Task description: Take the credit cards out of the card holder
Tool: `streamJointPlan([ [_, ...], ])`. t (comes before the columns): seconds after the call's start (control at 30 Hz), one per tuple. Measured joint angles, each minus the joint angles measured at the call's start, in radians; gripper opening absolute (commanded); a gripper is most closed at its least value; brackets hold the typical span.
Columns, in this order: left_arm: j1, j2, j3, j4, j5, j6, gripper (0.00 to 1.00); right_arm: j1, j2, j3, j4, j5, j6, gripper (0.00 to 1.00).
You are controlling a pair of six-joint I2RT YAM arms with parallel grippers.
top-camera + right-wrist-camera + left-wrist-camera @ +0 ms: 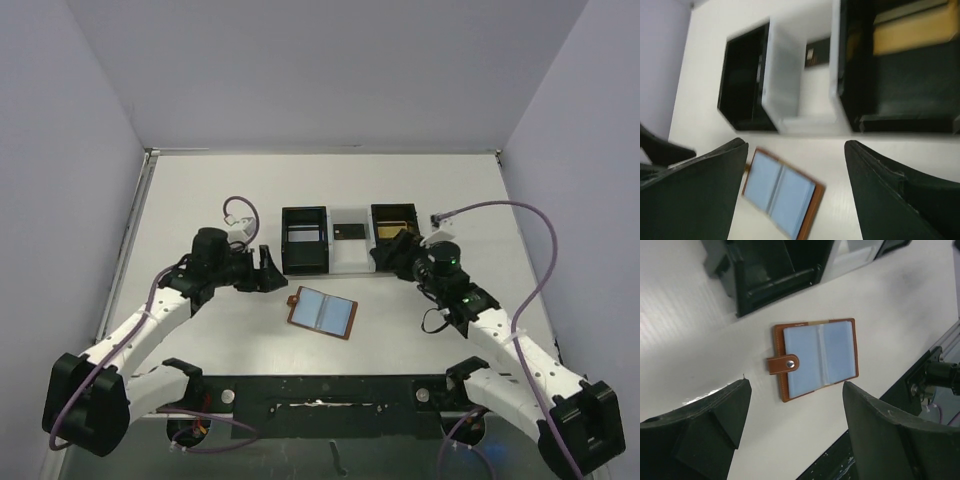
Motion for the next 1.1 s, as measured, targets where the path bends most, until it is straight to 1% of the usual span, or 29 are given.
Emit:
streamJointPlan([
  [0.07,-0.063,0.018,-0.006,0.016,-0.008,-0.018,0.71,0.1,0.041,-0.03,-0.027,0.02,0.091,0.68],
  [0.13,-0.135,0.048,-0.007,0.027,-0.022,-0.037,0.7,0.224,0.098,-0.037,-0.074,0.055,0.19,0.61],
  [0.23,-0.222,0.105,-0.006,0.035,-0.05,-0.057,0.67,0.317,0.173,-0.037,-0.092,0.086,0.285,0.58],
  [0.37,-0.279,0.193,-0.004,0.049,-0.084,-0.088,0.62,0.4,0.27,-0.037,-0.093,0.12,0.396,0.53],
  [0.47,-0.305,0.247,-0.002,0.057,-0.108,-0.107,0.57,0.434,0.309,-0.037,-0.094,0.132,0.453,0.5],
  [0.6,-0.324,0.283,-0.002,0.078,-0.121,-0.129,0.5,0.446,0.323,-0.037,-0.096,0.133,0.498,0.49],
  [0.73,-0.332,0.291,-0.002,0.103,-0.128,-0.147,0.47,0.446,0.34,-0.037,-0.096,0.132,0.516,0.49],
  [0.9,-0.333,0.313,-0.002,0.147,-0.133,-0.166,0.38,0.446,0.381,-0.037,-0.096,0.121,0.527,0.47],
  [1.03,-0.343,0.358,-0.007,0.185,-0.133,-0.175,0.34,0.446,0.41,-0.037,-0.093,0.108,0.53,0.44],
  [1.1,-0.347,0.372,-0.019,0.198,-0.133,-0.183,0.3,0.446,0.432,-0.037,-0.085,0.1,0.53,0.42],
])
